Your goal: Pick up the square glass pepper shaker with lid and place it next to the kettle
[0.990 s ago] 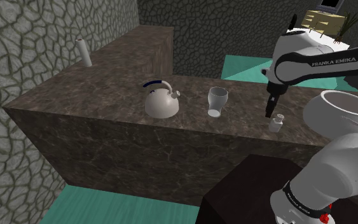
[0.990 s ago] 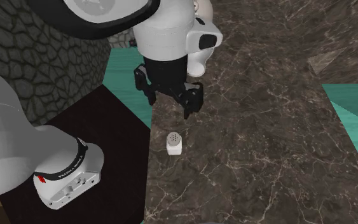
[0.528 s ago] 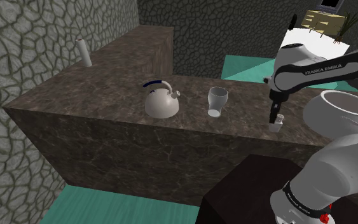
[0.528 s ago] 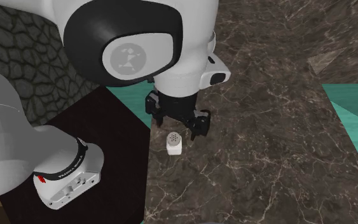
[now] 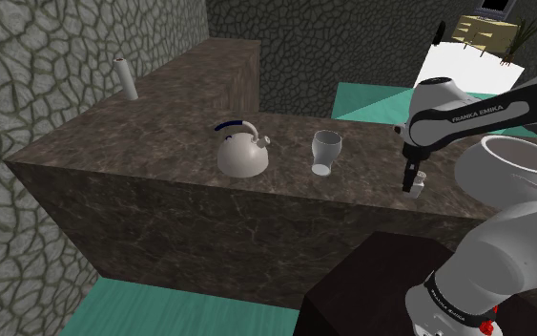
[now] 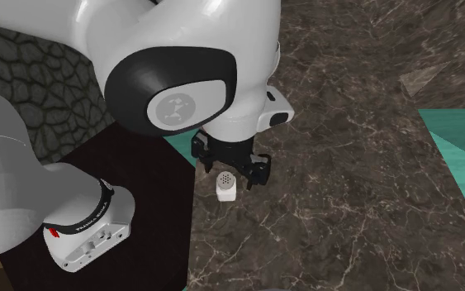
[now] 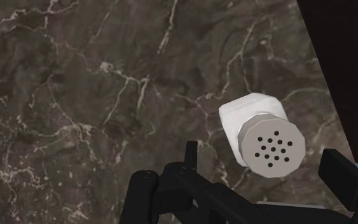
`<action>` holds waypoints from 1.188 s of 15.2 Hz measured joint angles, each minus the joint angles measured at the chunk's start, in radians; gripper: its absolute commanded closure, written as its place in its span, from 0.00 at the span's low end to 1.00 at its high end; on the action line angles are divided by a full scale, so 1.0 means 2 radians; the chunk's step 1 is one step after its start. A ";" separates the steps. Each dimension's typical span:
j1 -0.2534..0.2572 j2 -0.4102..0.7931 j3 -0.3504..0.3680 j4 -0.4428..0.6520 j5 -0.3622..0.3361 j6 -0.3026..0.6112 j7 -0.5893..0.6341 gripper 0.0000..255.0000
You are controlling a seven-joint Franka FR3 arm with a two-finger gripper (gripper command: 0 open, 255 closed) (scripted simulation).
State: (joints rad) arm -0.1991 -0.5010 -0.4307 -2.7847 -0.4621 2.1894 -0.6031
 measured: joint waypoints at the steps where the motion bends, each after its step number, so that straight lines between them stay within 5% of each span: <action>1: 0.000 0.000 0.000 0.000 0.000 0.000 0.000 0.00; 3: 0.000 0.000 0.000 0.000 0.000 0.001 0.000 0.00; 4: 0.000 0.000 0.000 0.000 0.000 0.001 0.000 1.00; 18: 0.001 -0.016 0.006 0.011 0.006 -0.026 -0.004 1.00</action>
State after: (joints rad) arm -0.1972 -0.5332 -0.4191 -2.7634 -0.4508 2.1370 -0.6103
